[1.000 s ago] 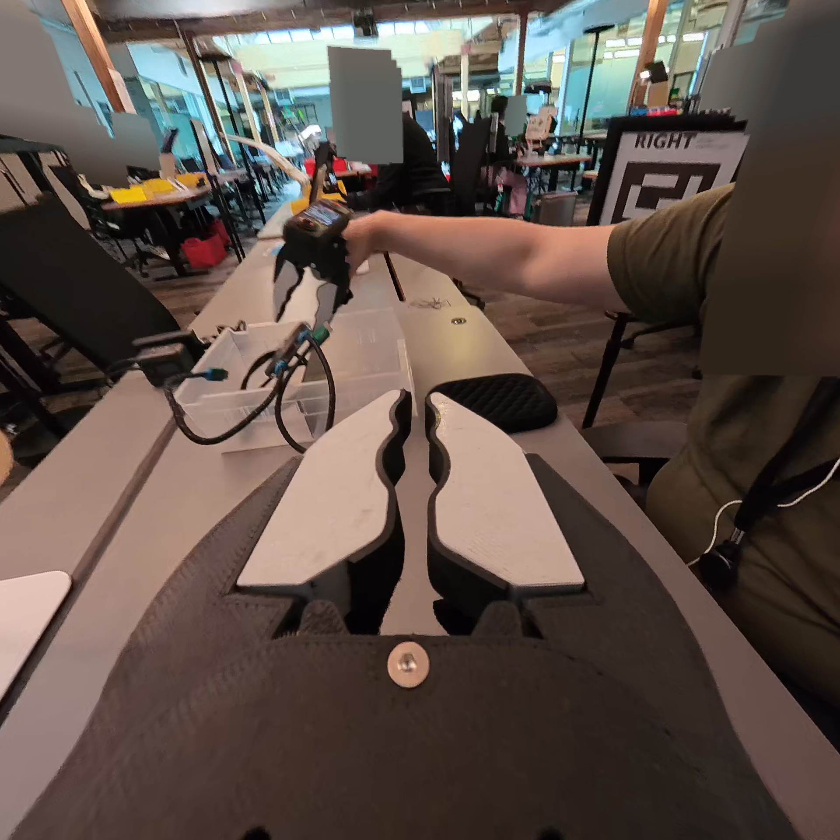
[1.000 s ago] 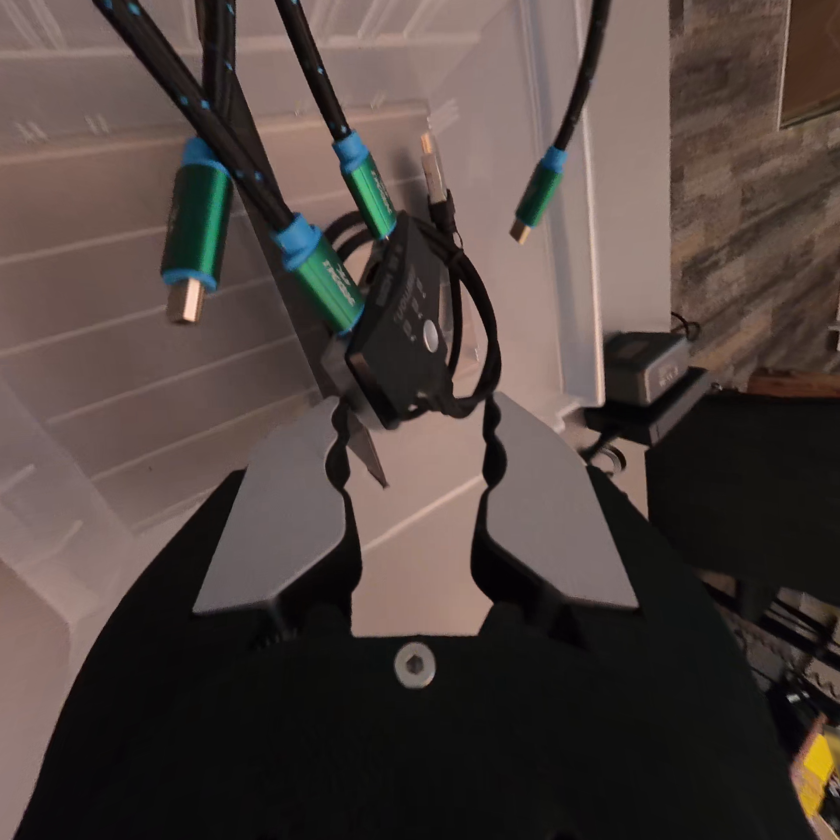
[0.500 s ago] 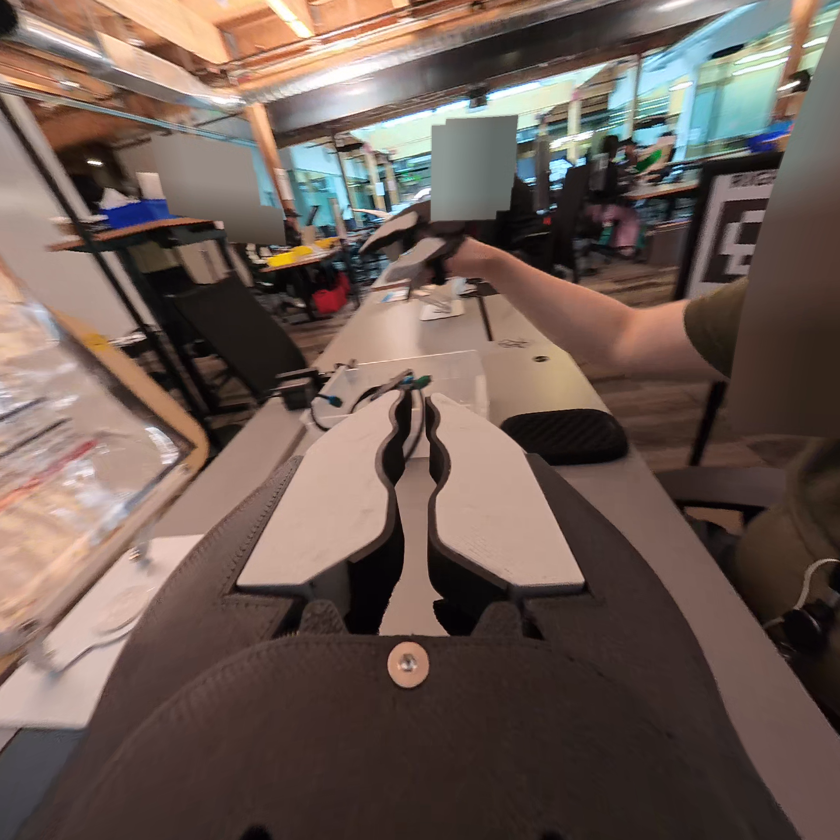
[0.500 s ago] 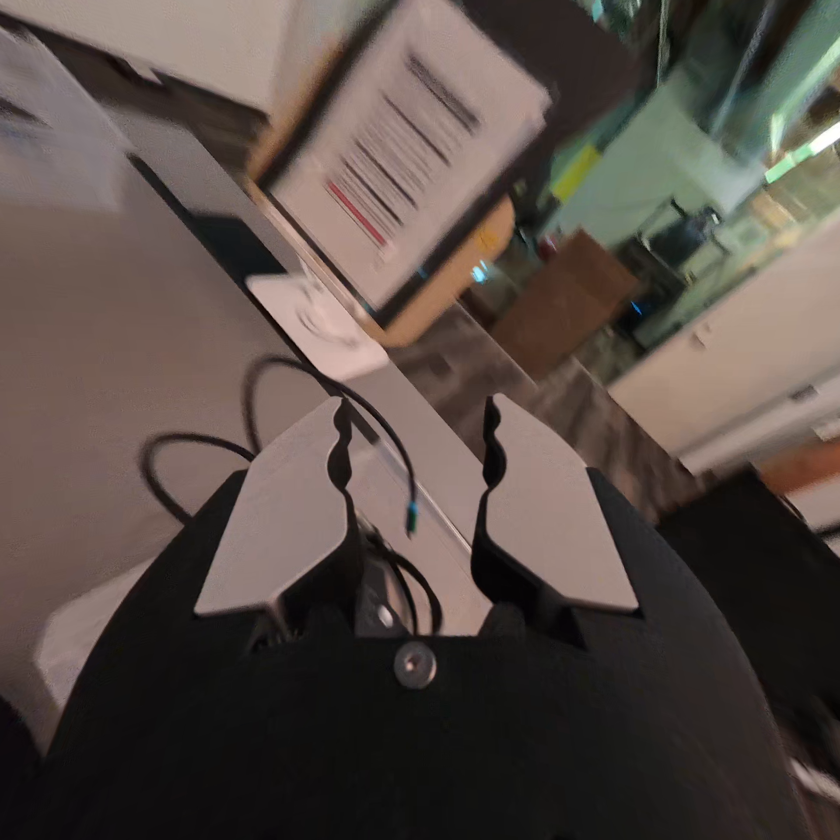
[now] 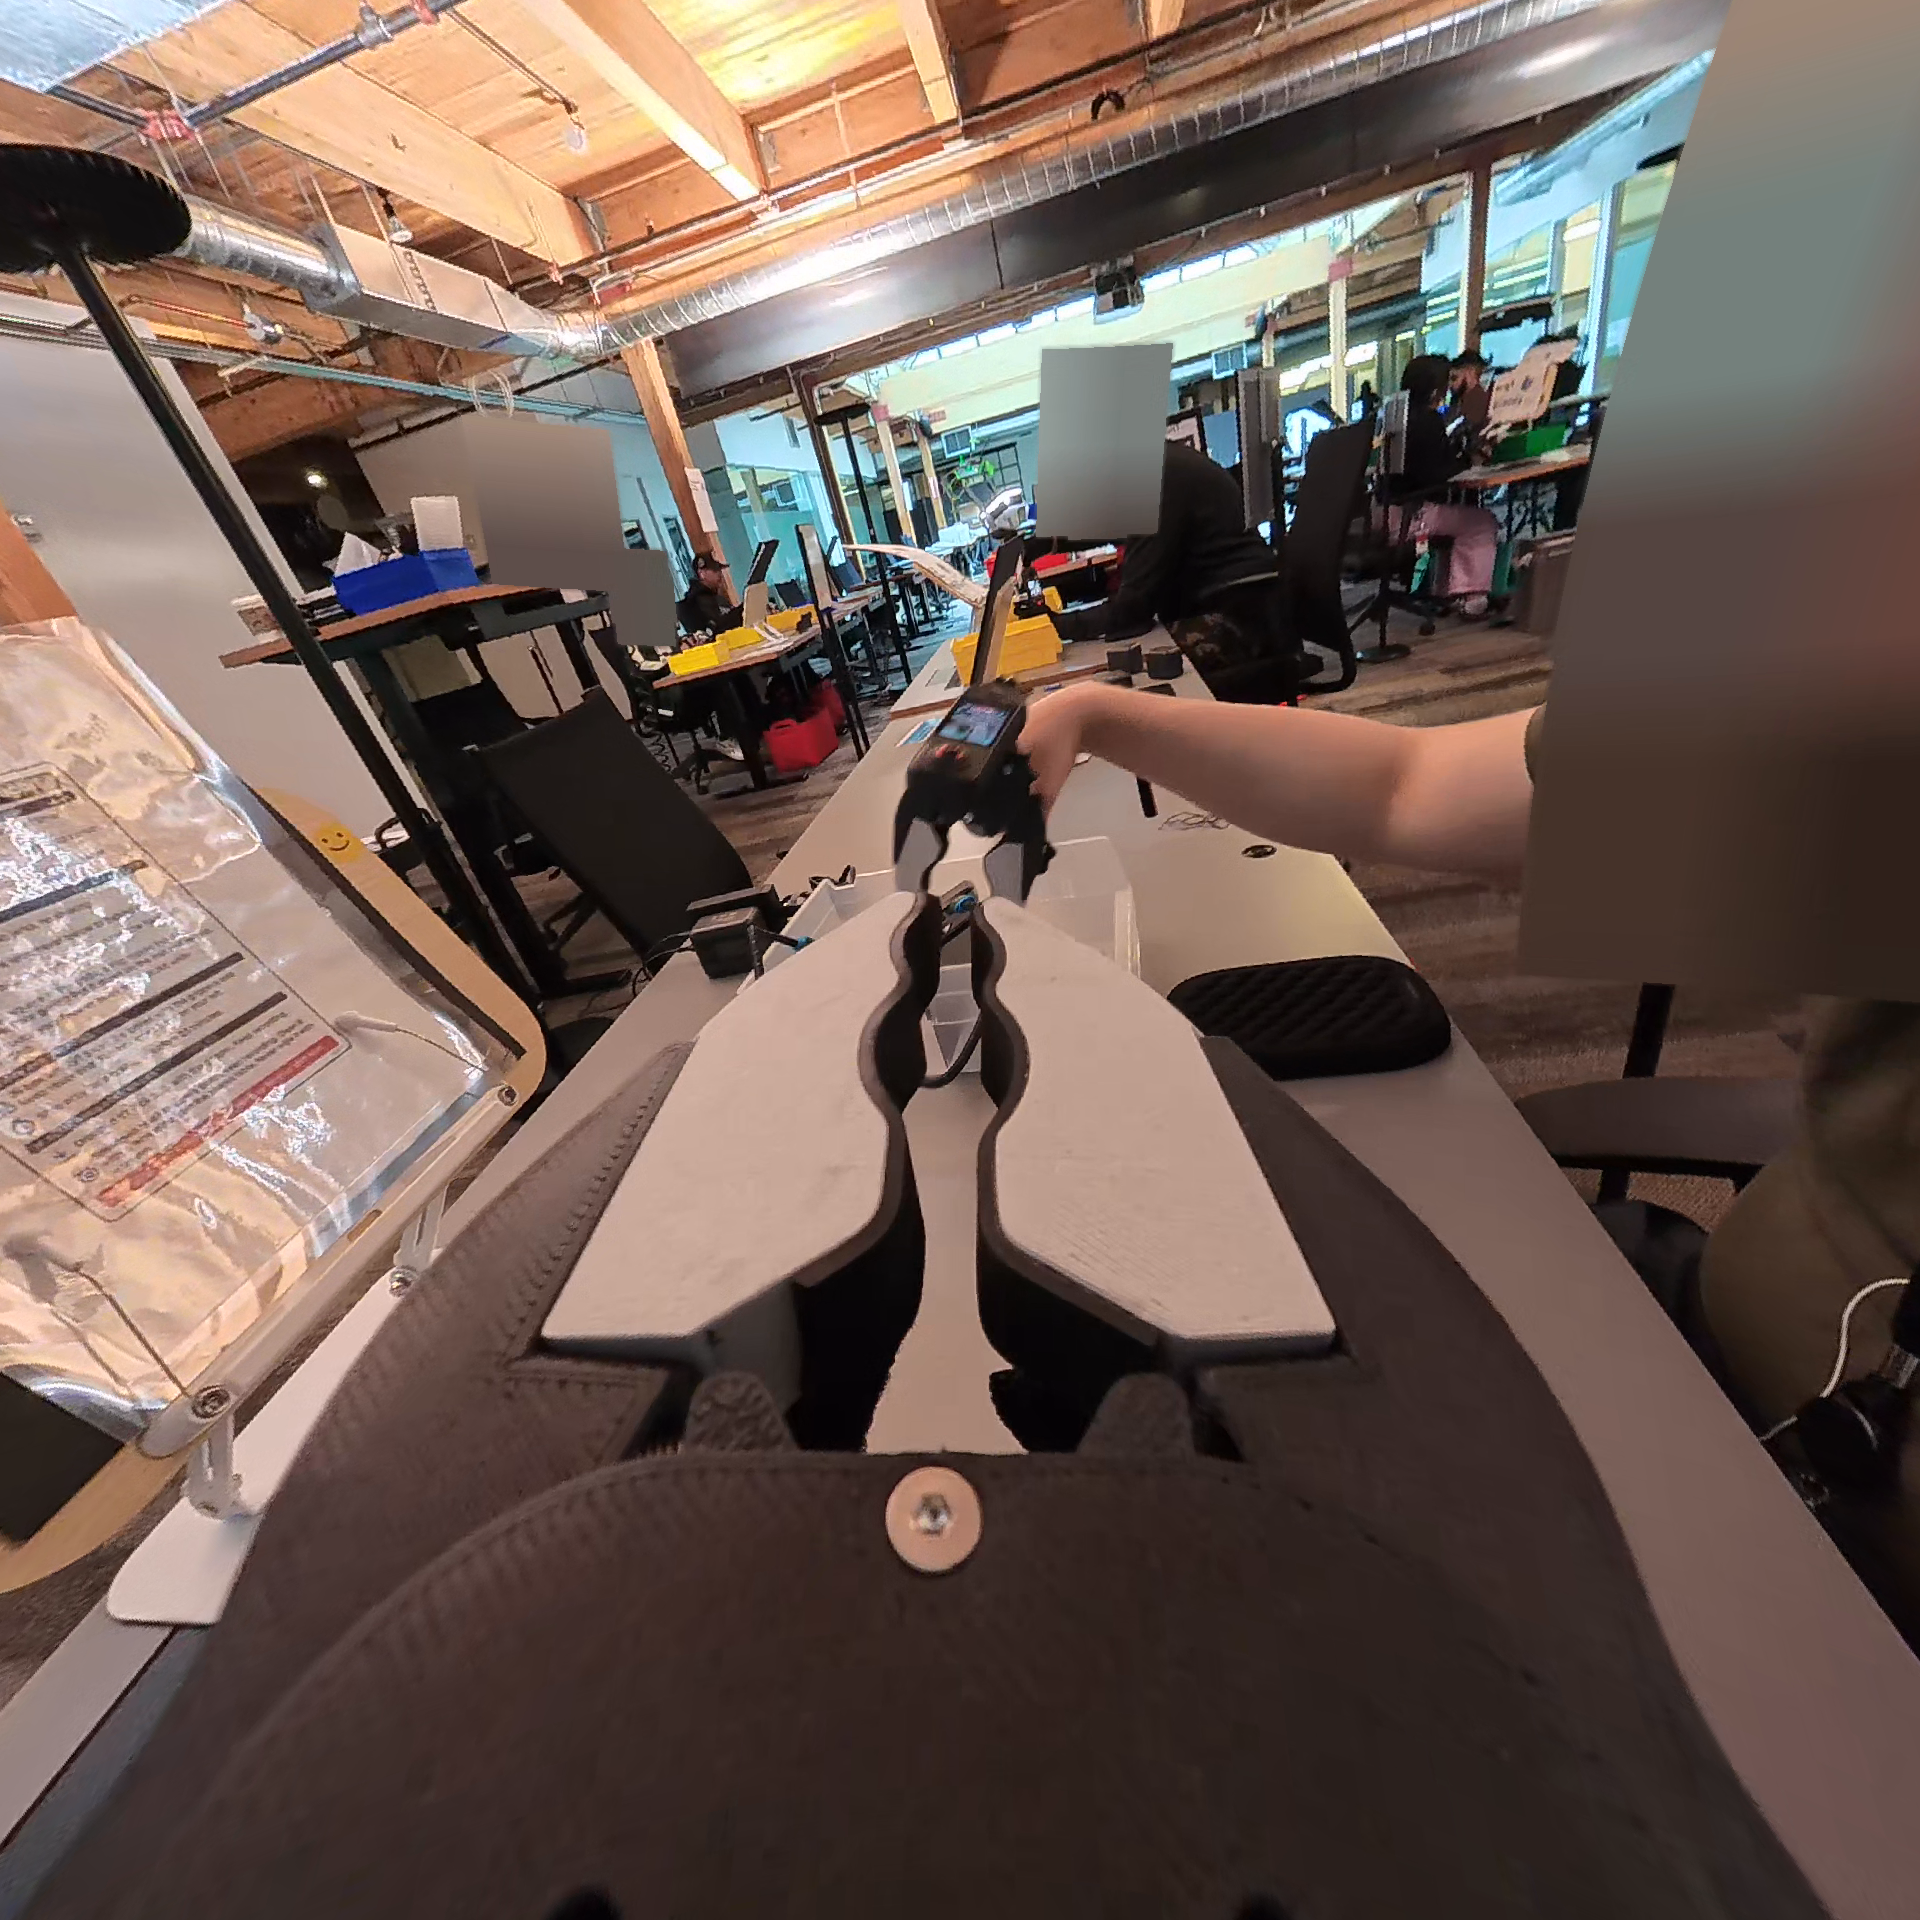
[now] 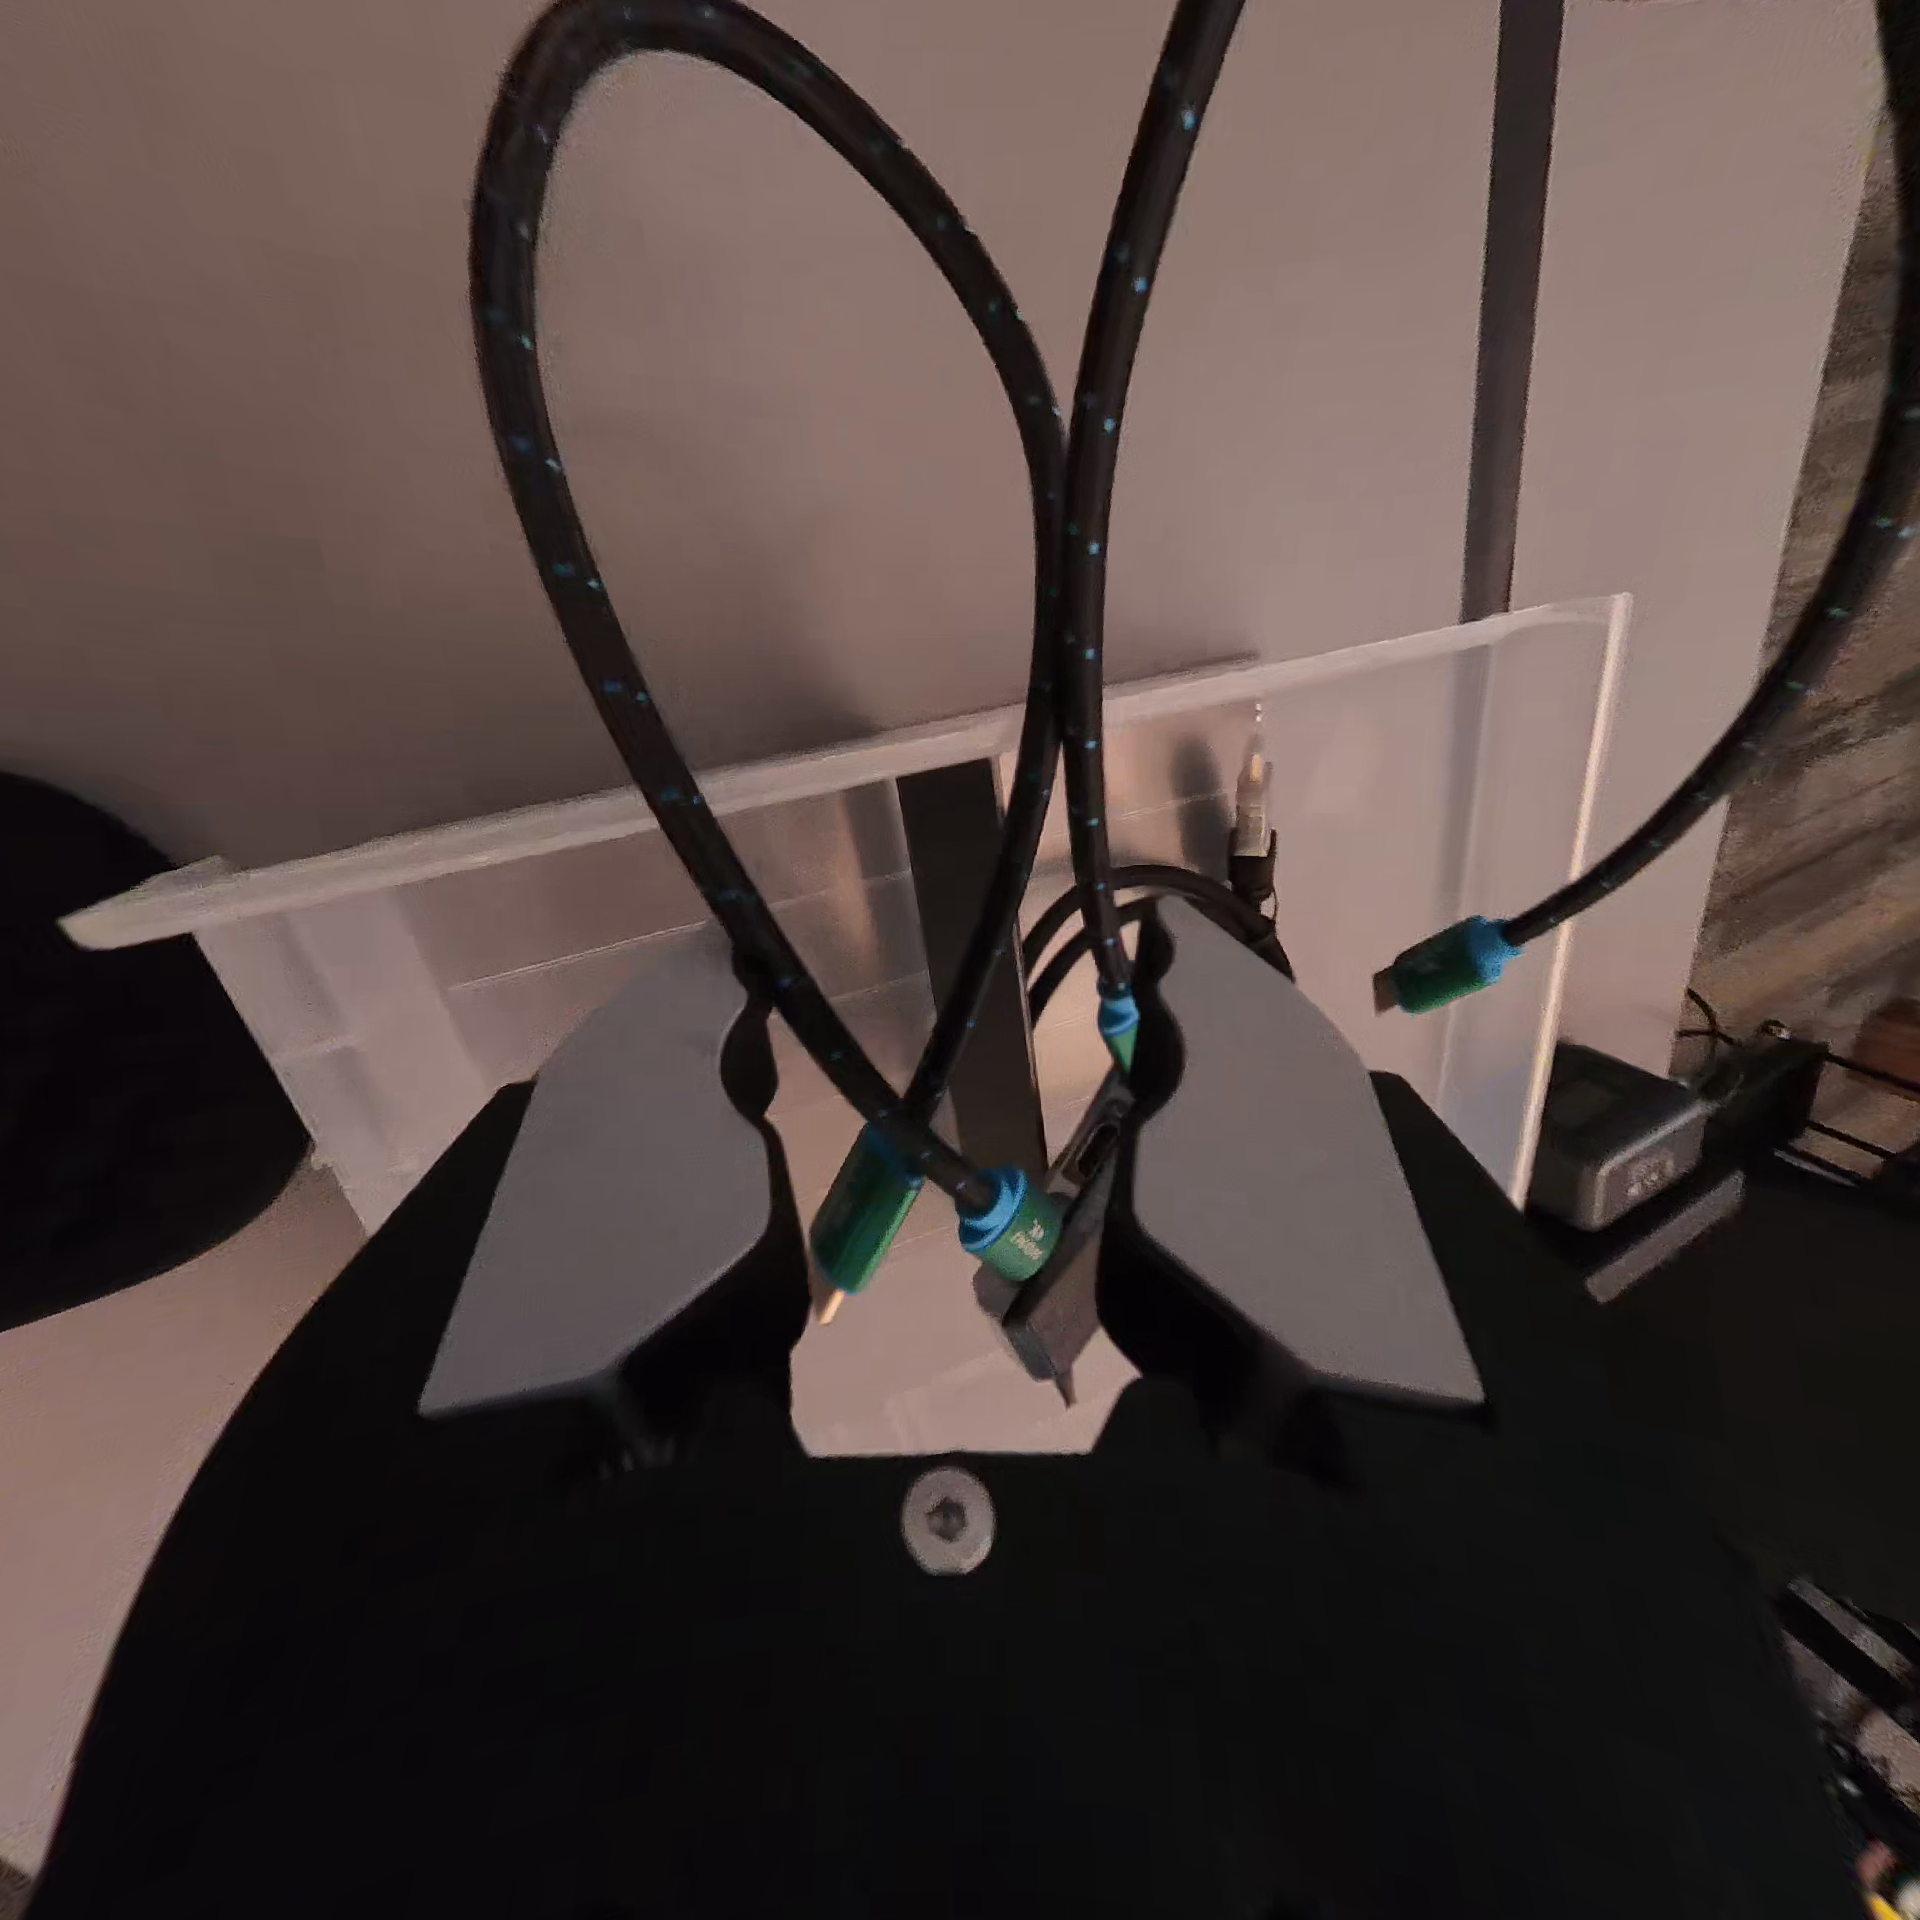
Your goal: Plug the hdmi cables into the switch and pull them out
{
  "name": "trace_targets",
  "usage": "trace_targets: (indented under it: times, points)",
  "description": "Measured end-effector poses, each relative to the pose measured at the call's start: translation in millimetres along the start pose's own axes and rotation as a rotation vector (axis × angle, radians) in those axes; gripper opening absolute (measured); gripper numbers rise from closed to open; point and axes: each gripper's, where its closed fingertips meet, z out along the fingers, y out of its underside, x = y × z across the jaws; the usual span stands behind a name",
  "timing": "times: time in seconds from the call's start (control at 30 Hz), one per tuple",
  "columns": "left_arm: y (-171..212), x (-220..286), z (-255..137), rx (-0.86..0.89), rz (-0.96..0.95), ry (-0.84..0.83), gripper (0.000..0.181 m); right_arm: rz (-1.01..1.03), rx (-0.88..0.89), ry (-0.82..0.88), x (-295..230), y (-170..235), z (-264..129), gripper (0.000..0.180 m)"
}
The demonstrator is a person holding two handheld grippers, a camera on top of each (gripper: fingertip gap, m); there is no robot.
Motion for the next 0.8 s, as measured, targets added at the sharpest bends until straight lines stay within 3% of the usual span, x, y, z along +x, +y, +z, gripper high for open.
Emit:
trace_targets:
  times: [0.1, 0.27, 0.47, 0.63, 0.8]
  points:
    - [0.3, 0.7, 1.3, 0.007, -0.007, 0.013, 0.004, 0.031, 0.040, -0.063, 7.3, -8.2, 4.5, 0.064]
    - [4.3, 2.2, 7.0, -0.018, -0.005, 0.021, 0.004, 0.212, 0.064, -0.270, 16.9, -13.3, 6.3, 0.016]
    - [6.0, 6.3, 13.9, -0.034, -0.002, 0.041, 0.004, 0.231, 0.009, -0.190, 42.5, -9.4, 17.5, 0.016]
    - [8.7, 10.9, 20.2, -0.052, 0.002, 0.064, 0.004, 0.294, 0.033, -0.247, 36.7, -10.1, 20.6, 0.018]
    - [11.0, 13.1, 21.8, -0.070, 0.008, 0.069, 0.004, 0.272, 0.059, -0.263, 20.3, -5.8, 17.0, 0.035]
